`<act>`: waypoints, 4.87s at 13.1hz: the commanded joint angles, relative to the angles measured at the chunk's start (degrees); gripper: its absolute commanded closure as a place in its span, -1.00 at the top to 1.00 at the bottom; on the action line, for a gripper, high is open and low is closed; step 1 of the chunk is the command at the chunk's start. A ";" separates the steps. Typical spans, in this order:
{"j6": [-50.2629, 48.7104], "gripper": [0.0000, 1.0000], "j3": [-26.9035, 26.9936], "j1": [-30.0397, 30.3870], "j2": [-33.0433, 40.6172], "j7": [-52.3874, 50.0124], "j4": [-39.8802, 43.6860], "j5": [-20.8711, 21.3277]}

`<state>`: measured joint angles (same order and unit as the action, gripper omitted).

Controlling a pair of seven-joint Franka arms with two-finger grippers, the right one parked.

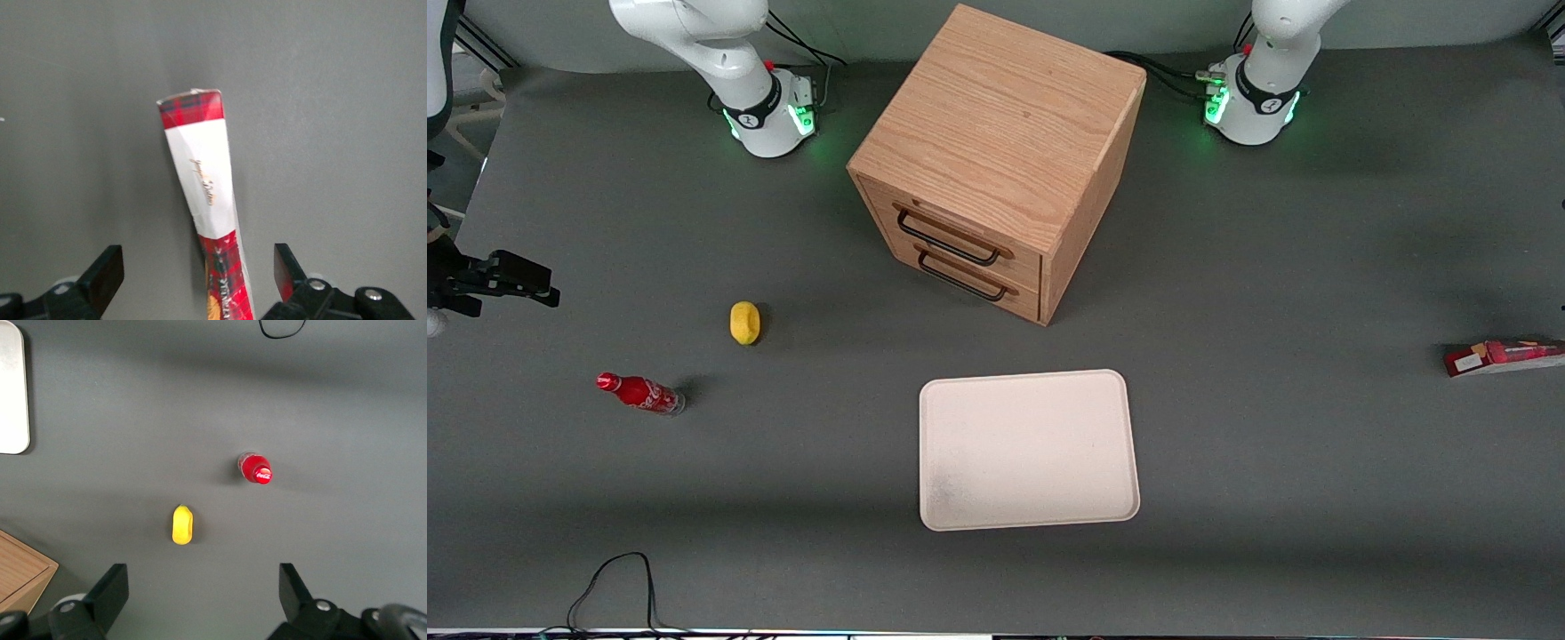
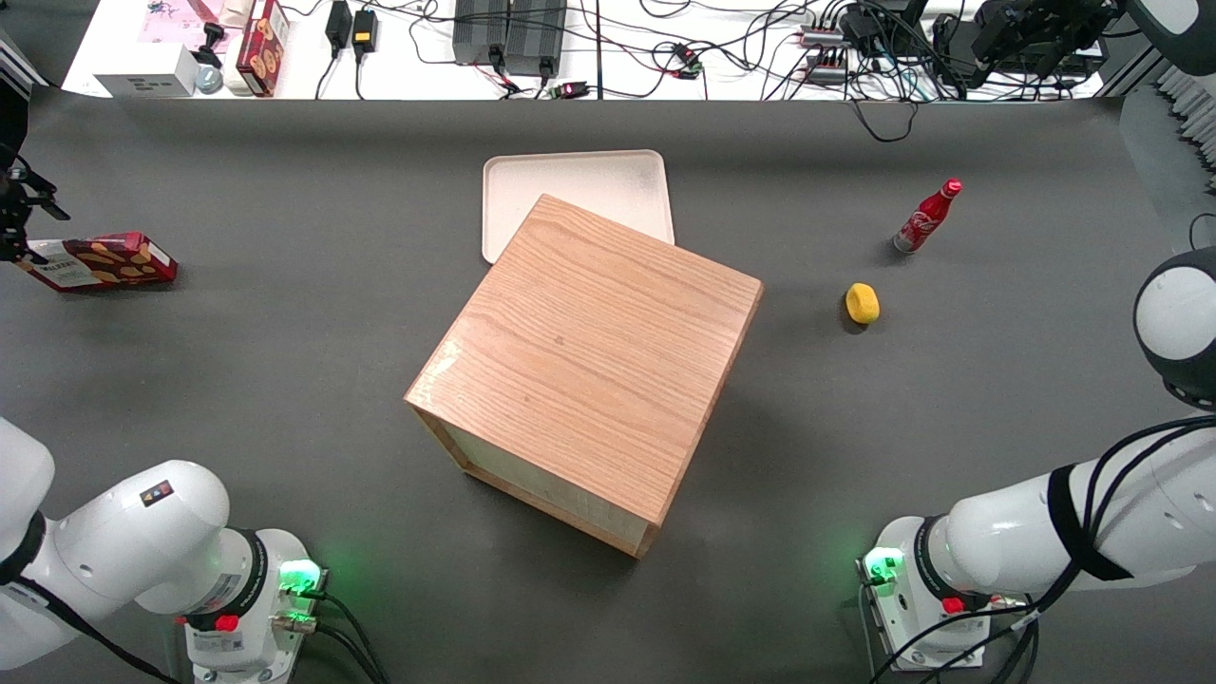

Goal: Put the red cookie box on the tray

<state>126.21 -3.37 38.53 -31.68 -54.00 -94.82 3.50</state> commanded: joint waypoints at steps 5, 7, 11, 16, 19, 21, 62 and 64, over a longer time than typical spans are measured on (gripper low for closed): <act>7.46 1.00 0.38 -0.91 -2.50 -1.28 -3.09 -1.74; 9.40 1.00 0.38 -0.91 -3.56 -1.28 -3.09 -2.61; 9.23 -0.98 0.38 -1.09 -3.74 -1.46 -3.00 -2.97; 8.70 -1.00 0.38 -1.61 -3.39 -2.60 -2.91 -2.88; 8.18 -1.00 0.38 -1.61 -2.78 -2.07 -2.30 -2.71; 2.14 -1.00 0.38 -1.53 -1.64 -1.55 0.50 -2.00; -27.27 -1.00 -4.97 -59.27 -7.06 25.41 40.24 0.02; -25.41 -1.00 -4.98 -59.89 -8.91 26.13 39.89 0.46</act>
<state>100.00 -8.49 -20.81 -37.86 -29.76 -57.97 3.21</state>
